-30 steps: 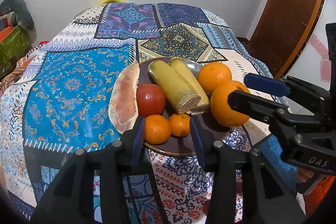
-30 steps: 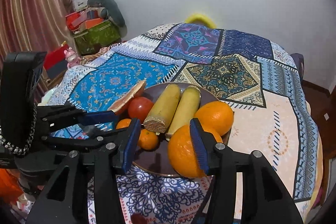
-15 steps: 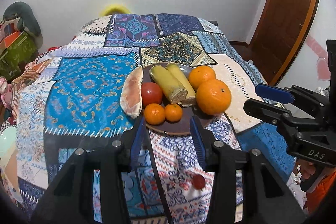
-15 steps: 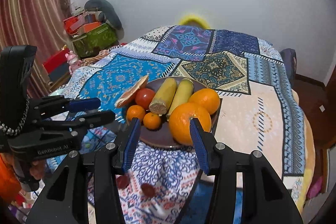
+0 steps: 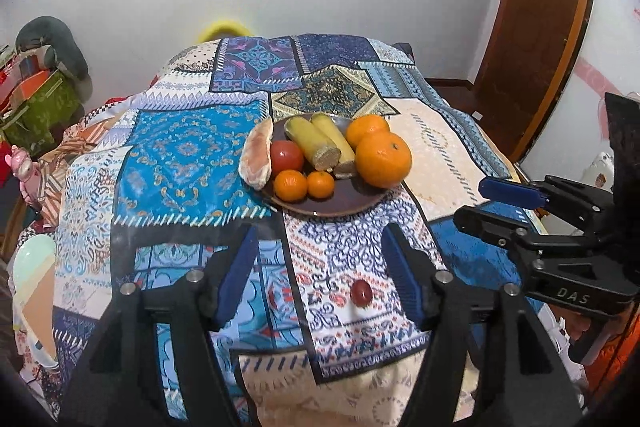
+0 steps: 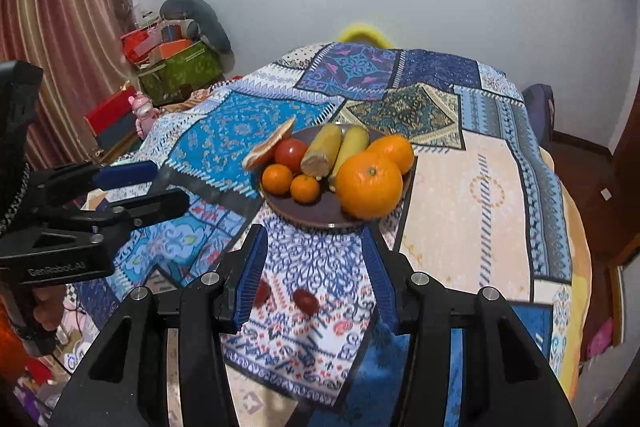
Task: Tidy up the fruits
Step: 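Grasp a red date with the left tool while the right tool grasps another date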
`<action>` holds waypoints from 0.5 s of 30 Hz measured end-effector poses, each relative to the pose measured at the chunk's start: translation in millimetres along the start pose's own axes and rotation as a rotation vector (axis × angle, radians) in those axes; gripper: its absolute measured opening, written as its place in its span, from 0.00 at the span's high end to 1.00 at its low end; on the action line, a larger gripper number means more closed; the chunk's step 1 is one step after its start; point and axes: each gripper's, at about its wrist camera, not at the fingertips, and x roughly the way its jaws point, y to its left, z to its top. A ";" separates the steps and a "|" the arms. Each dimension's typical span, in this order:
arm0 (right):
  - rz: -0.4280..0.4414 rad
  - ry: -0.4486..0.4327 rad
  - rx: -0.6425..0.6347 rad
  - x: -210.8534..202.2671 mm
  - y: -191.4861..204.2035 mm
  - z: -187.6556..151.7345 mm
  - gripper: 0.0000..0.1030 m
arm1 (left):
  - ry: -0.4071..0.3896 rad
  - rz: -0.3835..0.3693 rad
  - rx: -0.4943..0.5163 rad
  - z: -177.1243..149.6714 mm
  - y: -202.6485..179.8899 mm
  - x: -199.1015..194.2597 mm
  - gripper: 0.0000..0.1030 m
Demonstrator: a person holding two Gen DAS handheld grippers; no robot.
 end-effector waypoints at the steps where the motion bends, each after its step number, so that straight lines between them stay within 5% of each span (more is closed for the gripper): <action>1: -0.002 0.007 0.000 0.4 0.1 -3.0 0.56 | 0.002 0.003 0.003 -2.6 -0.4 -1.4 0.37; 10: -0.019 0.095 -0.005 21.2 0.6 -28.7 0.56 | 0.076 0.003 -0.008 -25.0 4.8 10.8 0.38; 15: 0.022 0.153 0.000 40.7 -0.1 -39.1 0.56 | 0.114 -0.018 0.001 -34.3 3.5 25.5 0.51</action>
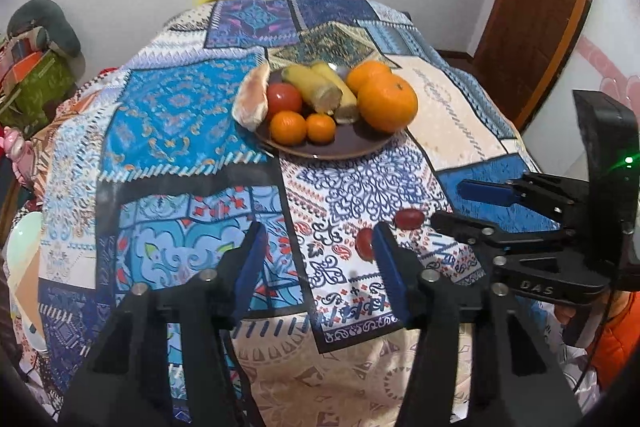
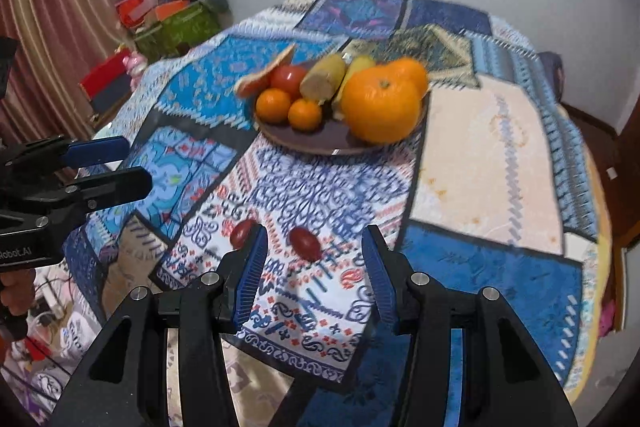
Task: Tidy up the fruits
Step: 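Grasp a red date with the left tool while the right tool grasps another date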
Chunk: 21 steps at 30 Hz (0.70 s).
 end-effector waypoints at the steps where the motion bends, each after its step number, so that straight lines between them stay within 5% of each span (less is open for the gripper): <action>1: 0.003 0.011 -0.001 4.5 0.5 -1.2 0.56 | 0.007 -0.007 -0.001 -0.9 0.1 3.4 0.52; 6: 0.020 0.062 -0.018 24.8 2.1 -6.8 0.65 | 0.054 -0.043 -0.010 -2.1 1.0 22.3 0.64; 13: 0.030 0.088 -0.006 41.6 -1.8 -7.0 0.70 | 0.102 -0.068 0.018 -3.3 -8.1 43.7 0.68; 16: 0.043 0.088 -0.022 42.7 1.4 -7.0 0.80 | 0.128 -0.085 0.021 -3.5 -12.8 52.0 0.68; 21: 0.040 0.082 -0.025 41.0 3.0 -7.5 0.80 | 0.149 -0.101 0.049 -3.6 -22.8 59.7 0.70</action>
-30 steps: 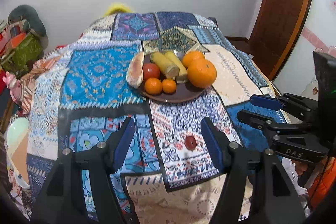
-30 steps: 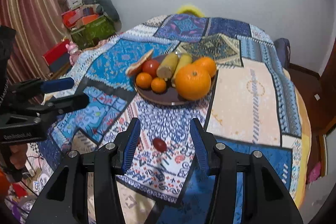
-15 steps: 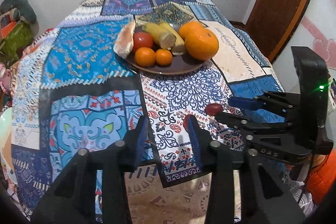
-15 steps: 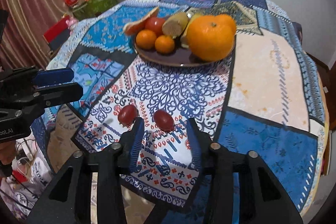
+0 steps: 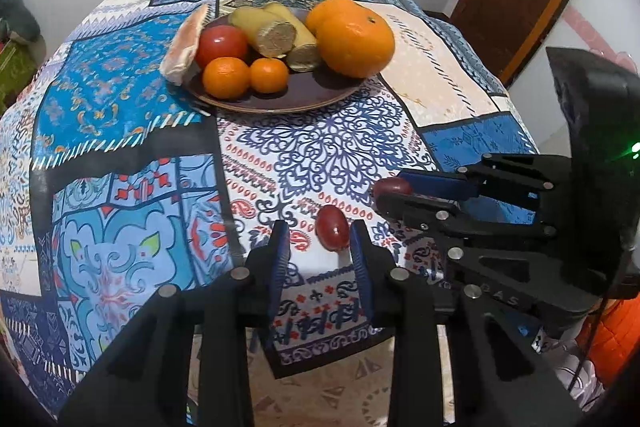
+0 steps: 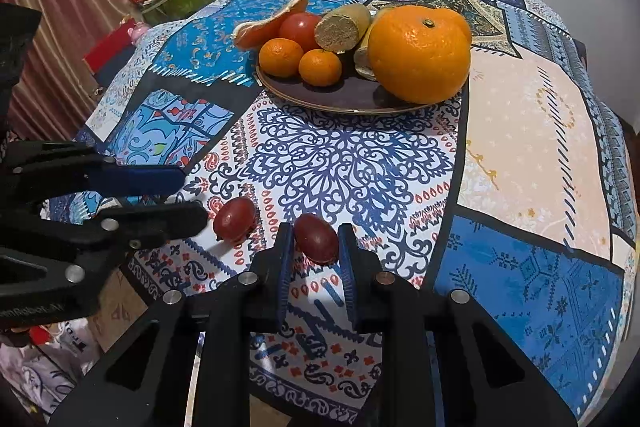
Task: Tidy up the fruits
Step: 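Grasp a red date with the left tool while the right tool grasps another date, then lower the dates onto the grey plate with both tools and release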
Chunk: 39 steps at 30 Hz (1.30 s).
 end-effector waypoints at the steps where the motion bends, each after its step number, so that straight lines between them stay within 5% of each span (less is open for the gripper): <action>1: 0.003 -0.004 0.007 -2.2 -1.2 -0.6 0.80 | 0.004 -0.005 0.006 0.1 -2.1 1.6 0.70; 20: 0.015 -0.061 0.075 -30.6 -19.4 -1.0 0.80 | 0.044 0.005 0.031 3.7 -4.7 20.7 0.82; 39: 0.023 -0.206 0.045 -52.9 -13.5 47.9 0.80 | -0.179 0.061 -0.038 59.0 24.9 -37.5 0.82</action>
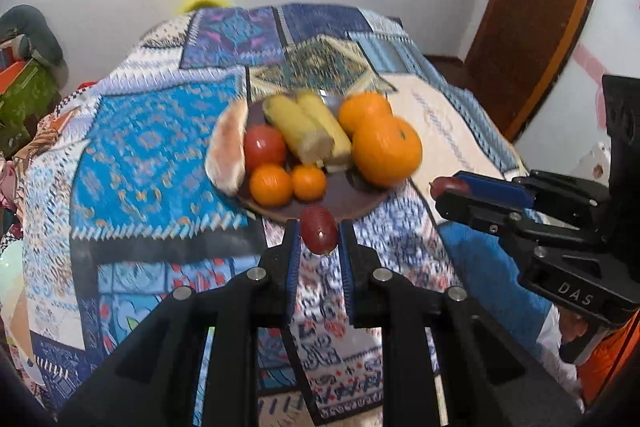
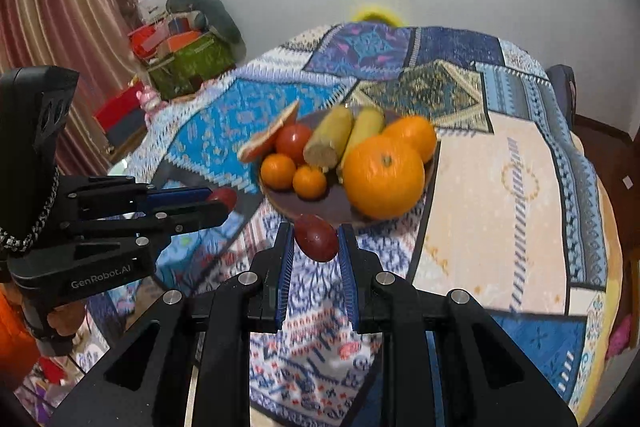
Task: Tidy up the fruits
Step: 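Lower the dates onto the grey plate with both tools and release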
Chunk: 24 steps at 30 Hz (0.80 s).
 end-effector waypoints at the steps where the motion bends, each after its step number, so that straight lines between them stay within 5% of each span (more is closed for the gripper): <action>1: -0.001 -0.008 0.001 0.3 -0.6 4.2 0.80 | -0.013 0.005 -0.001 4.2 1.7 -1.6 0.82; 12: -0.026 -0.090 -0.011 5.5 -7.5 45.4 0.80 | -0.067 0.030 -0.008 32.9 20.2 5.4 0.82; 24: -0.042 -0.070 -0.034 37.9 -15.3 64.7 0.80 | -0.053 0.020 -0.026 47.0 30.5 38.0 0.82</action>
